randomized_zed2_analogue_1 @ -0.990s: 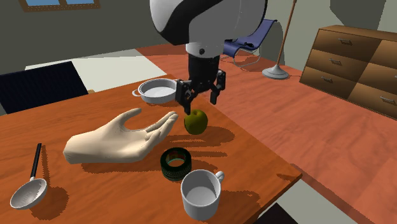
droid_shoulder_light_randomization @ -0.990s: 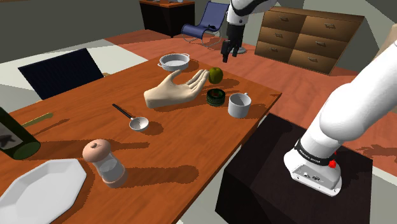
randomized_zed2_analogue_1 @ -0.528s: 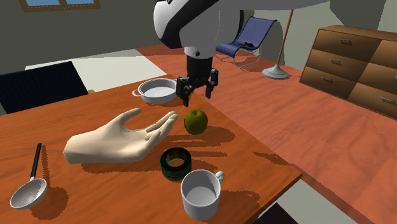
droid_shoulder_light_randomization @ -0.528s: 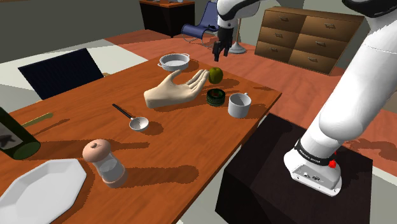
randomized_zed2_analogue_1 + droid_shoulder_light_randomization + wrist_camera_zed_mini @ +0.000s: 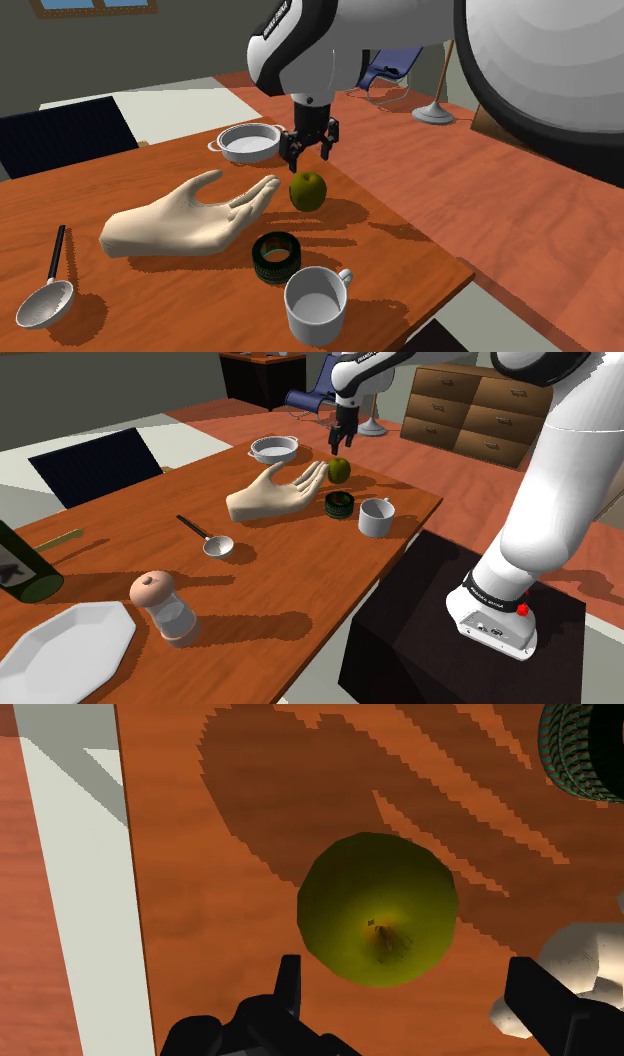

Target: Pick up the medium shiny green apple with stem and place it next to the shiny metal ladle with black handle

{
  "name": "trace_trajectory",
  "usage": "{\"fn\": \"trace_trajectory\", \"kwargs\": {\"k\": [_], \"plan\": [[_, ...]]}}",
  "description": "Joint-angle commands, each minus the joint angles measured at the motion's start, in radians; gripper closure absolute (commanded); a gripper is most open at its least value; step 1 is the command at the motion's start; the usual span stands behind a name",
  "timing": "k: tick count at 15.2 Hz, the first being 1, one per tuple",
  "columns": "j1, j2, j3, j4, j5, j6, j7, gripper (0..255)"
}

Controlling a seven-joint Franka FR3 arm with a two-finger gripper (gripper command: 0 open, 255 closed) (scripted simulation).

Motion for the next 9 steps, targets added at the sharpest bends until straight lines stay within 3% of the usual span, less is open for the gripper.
{"fn": "trace_trajectory", "kwargs": {"k": [1,9], "plan": [[0.0,0.01,0.001,-0.014,0.003,0.024,-0.002,0],[0.0,0.02,0.002,-0.023,0.006,0.043,-0.004,0]]}}
